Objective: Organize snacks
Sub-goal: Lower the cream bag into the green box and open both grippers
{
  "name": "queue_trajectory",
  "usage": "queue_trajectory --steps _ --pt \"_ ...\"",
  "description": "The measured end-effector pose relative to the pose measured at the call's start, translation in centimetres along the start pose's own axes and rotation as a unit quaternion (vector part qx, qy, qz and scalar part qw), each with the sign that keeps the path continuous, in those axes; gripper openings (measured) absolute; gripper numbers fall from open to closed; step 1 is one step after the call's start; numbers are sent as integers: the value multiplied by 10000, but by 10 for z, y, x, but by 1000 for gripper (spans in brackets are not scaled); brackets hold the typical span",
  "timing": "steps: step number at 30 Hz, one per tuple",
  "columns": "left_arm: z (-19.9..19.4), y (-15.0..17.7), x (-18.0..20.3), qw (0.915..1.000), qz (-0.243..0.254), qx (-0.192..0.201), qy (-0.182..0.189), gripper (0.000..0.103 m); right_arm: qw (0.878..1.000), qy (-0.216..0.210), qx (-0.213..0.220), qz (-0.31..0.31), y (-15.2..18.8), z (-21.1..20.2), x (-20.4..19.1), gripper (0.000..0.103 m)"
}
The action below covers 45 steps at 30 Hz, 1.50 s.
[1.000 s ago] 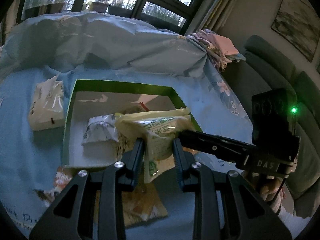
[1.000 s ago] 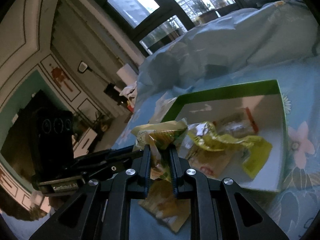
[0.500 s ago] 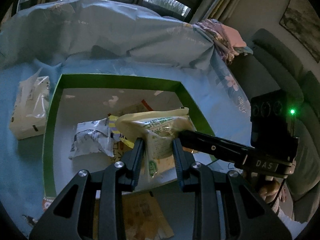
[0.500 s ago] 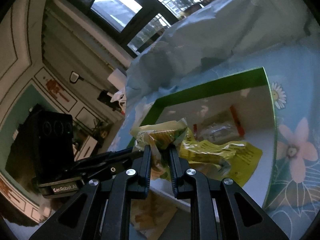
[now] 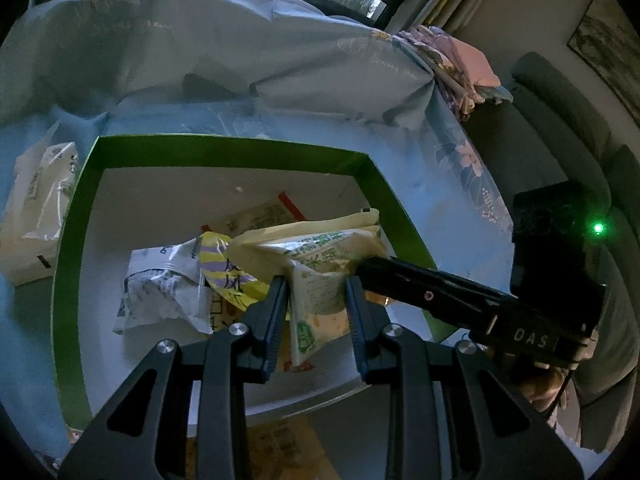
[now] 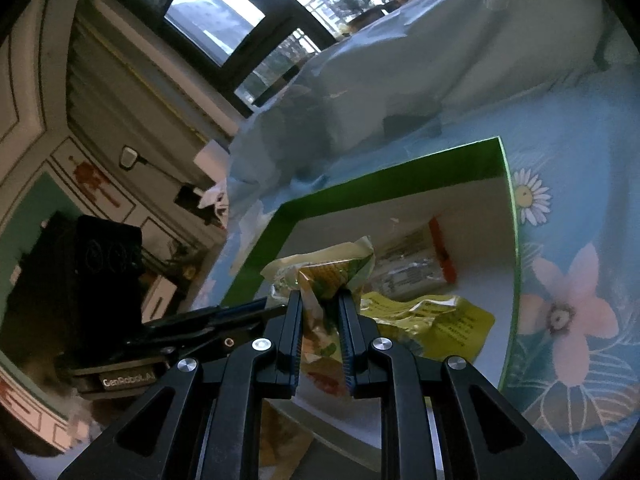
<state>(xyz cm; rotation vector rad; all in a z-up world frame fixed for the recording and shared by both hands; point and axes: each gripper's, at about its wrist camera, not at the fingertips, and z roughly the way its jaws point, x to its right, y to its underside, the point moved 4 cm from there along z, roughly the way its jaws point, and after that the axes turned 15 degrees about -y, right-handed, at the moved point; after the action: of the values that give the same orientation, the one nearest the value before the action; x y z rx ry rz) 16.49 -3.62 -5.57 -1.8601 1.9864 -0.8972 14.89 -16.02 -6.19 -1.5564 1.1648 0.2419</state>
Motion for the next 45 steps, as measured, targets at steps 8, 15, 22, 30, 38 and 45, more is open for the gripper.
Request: queue_trajectory --steps 8,15,22,30,38,45 --pt "6 1 -3 9999 -49 -122 -17 27 9998 180 -39 -63 -1 2 1 20" --pt "8 1 -3 9998 -56 -165 -63 28 9996 247 -53 -83 0 1 6 20" --pt "11 1 -2 9996 -64 -197 -168 28 9996 277 -54 -87 -1 1 7 20" --pt "12 0 -4 9995 -64 -198 -240 29 9993 367 -45 -98 -2 0 10 20" --pt "13 -1 -6 9992 -88 -226 -322 32 9986 502 -17 -136 -1 -6 14 20" --pt "9 -3 -8 9989 -141 -191 -396 42 9979 611 7 -197 -1 -8 11 24"
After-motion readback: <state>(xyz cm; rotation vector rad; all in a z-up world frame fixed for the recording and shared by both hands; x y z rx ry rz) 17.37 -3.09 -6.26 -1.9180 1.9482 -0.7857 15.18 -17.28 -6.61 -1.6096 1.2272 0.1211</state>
